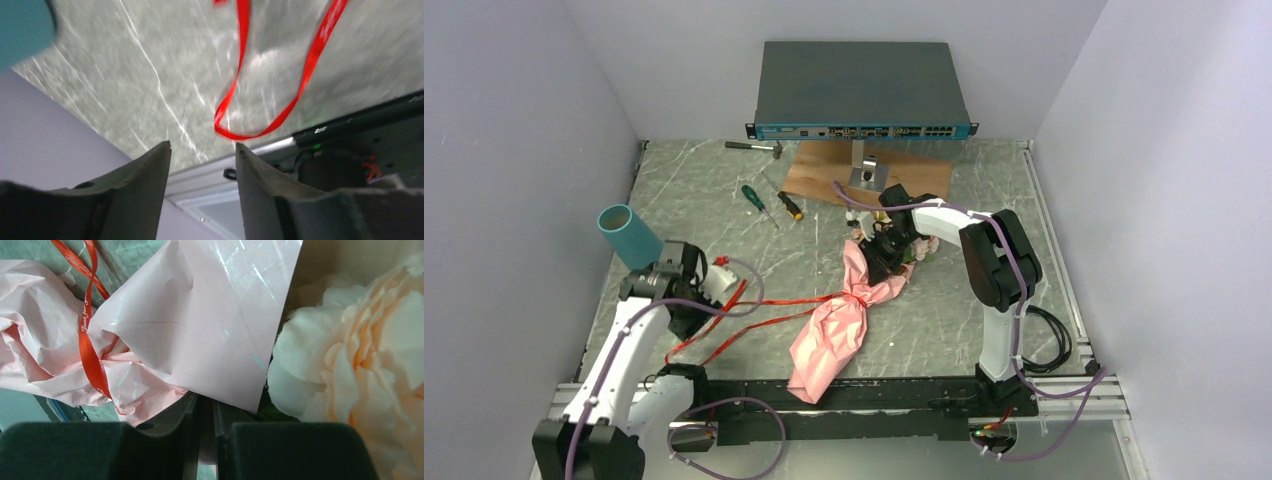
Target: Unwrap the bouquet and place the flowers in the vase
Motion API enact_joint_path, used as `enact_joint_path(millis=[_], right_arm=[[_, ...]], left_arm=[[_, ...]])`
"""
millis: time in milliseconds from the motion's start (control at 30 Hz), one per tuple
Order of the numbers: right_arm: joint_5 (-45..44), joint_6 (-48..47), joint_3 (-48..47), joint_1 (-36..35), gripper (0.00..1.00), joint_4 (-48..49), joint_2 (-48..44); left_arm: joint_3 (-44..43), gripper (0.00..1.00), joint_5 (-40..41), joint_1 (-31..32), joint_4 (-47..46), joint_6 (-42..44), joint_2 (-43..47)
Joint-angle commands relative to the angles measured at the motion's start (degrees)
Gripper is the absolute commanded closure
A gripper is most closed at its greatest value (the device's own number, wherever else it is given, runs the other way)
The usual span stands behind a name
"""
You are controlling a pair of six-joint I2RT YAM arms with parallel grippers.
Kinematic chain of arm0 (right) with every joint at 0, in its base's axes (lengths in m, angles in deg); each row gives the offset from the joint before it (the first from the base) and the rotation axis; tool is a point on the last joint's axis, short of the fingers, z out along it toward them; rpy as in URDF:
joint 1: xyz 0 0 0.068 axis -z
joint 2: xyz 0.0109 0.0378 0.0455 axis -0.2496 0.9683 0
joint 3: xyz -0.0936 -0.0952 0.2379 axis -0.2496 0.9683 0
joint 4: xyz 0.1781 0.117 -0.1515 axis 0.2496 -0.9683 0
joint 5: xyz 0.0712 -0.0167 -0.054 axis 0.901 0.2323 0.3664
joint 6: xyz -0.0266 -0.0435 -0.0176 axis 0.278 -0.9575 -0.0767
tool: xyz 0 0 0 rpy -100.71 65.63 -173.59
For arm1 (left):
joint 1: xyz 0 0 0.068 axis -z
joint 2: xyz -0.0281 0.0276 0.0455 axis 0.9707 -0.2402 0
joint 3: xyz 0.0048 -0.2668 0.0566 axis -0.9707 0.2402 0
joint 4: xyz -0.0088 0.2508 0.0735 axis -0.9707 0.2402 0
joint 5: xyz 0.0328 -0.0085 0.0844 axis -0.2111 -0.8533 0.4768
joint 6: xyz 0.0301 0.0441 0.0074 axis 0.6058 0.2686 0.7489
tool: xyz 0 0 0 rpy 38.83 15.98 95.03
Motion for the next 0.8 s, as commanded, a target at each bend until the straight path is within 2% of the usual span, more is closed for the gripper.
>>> enact_joint_path(millis=[0, 100, 167, 233, 333, 467, 767], right_arm=[[-3.7, -1.1, 0.1, -0.9, 0.81, 2.6, 1.0], [-2.8, -0.4, -1.6, -1.2, 0.77, 1.9, 0.1], [-1.6, -0.1, -3.0, -1.3, 0.73, 0.6, -0.2], [-0.5, 0.1, -4.1, -1.2, 0.69, -0.4, -0.6], [-0.1, 0.4, -5.2, -1.3, 0.62, -0.9, -1.6], [-0.5, 1.4, -6.1, -1.3, 0.49, -0.2, -3.8], [-0.9, 1.6, -8.0, -1.2, 0.38, -2.0, -6.9]], left_arm=[[-9.4, 0.42, -16.7, -0.1, -10.9, -0.3, -4.8], [-10.9, 0.45, -32.8, -0.1, -13.5, 4.8, -7.0], [-10.4, 0.48, -44.1, 0.0, -13.2, 13.5, -8.3], [-9.1, 0.5, -48.3, 0.7, -16.0, 17.7, -10.6], [-8.8, 0.56, -47.3, 4.7, -18.2, 22.3, -17.0], [-6.8, 0.53, -40.7, 10.1, -27.1, 22.5, -23.7], [-3.3, 0.49, -29.6, 15.3, -39.0, 22.6, -35.0]])
